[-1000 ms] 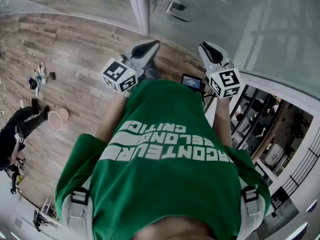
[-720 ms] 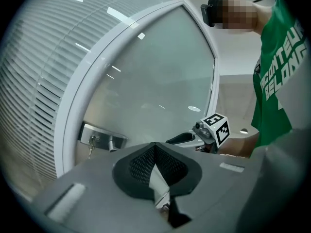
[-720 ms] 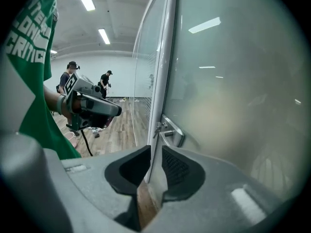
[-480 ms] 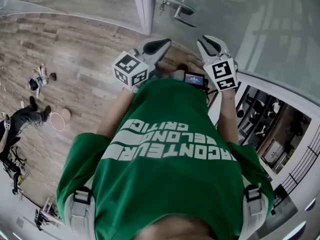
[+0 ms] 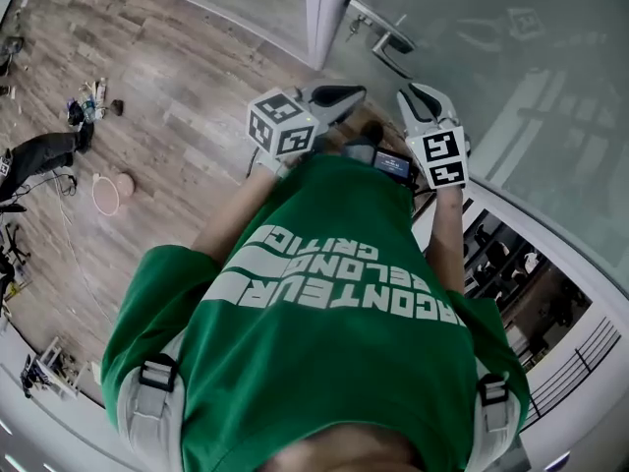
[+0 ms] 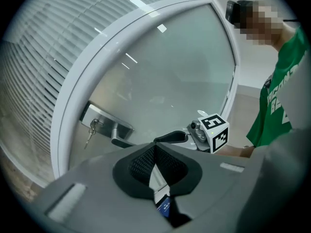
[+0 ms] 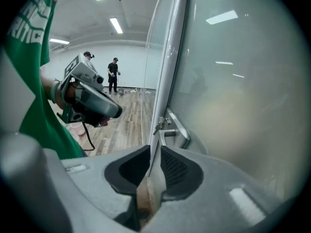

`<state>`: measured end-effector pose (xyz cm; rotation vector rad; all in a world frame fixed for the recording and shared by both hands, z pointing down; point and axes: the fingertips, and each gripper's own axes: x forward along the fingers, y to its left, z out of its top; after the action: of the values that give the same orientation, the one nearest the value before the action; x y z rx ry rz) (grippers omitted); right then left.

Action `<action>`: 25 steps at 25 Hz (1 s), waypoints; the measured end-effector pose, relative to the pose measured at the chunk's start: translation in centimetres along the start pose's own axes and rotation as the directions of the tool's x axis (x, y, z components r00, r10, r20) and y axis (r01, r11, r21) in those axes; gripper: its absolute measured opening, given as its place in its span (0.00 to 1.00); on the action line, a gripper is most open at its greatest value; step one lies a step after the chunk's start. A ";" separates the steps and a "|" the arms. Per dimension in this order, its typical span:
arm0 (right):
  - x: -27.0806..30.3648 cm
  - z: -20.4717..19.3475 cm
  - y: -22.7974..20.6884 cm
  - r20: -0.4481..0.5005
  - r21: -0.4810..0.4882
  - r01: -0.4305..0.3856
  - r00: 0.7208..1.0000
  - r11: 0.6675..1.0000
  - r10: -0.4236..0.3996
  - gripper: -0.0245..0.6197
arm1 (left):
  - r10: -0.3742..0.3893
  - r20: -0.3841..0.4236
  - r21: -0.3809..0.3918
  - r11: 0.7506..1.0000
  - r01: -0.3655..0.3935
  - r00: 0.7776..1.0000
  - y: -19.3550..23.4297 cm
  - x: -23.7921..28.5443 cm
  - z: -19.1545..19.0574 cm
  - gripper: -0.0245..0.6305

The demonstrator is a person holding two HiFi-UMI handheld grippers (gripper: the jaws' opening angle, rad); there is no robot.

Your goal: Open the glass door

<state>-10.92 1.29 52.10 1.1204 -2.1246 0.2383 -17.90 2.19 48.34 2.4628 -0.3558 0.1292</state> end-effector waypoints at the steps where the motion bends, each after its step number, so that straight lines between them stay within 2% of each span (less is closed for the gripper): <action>1: 0.1 -0.1 -0.1 0.003 0.015 -0.003 1.000 1.000 0.003 0.12 | 0.014 0.005 -0.011 1.000 -0.014 1.000 0.1 0.2 -0.2 0.06; 4: 0.6 -0.3 -0.8 -0.019 -0.014 0.000 1.000 1.000 0.000 0.10 | 0.064 -0.020 0.006 0.998 -0.063 0.998 0.4 1.2 -0.5 0.06; 8: 1.9 -1.7 -1.8 -0.125 -0.196 -0.002 0.992 0.981 -0.023 0.11 | 0.133 -0.077 0.095 0.988 -0.125 0.988 1.4 3.2 -0.6 0.06; 13: 3.6 -3.7 -1.6 -0.203 -0.295 -0.041 0.979 0.955 -0.020 0.14 | 0.179 -0.103 0.138 0.977 -0.164 0.978 2.3 5.5 -1.0 0.06; 19: 5.2 -3.5 -2.2 -0.236 -0.362 -0.064 0.971 0.930 -0.025 0.12 | 0.248 -0.124 0.173 0.959 -0.225 0.961 4.2 7.1 0.1 0.06; 25: 5.2 -3.8 -1.2 -0.265 -0.397 -0.101 0.964 0.912 -0.008 0.10 | 0.285 -0.175 0.194 0.948 -0.251 0.942 4.9 8.0 -1.3 0.06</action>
<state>-9.99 -1.10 58.15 0.7466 -1.8526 -0.0386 -11.62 -2.47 53.65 2.5253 -0.6136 0.5405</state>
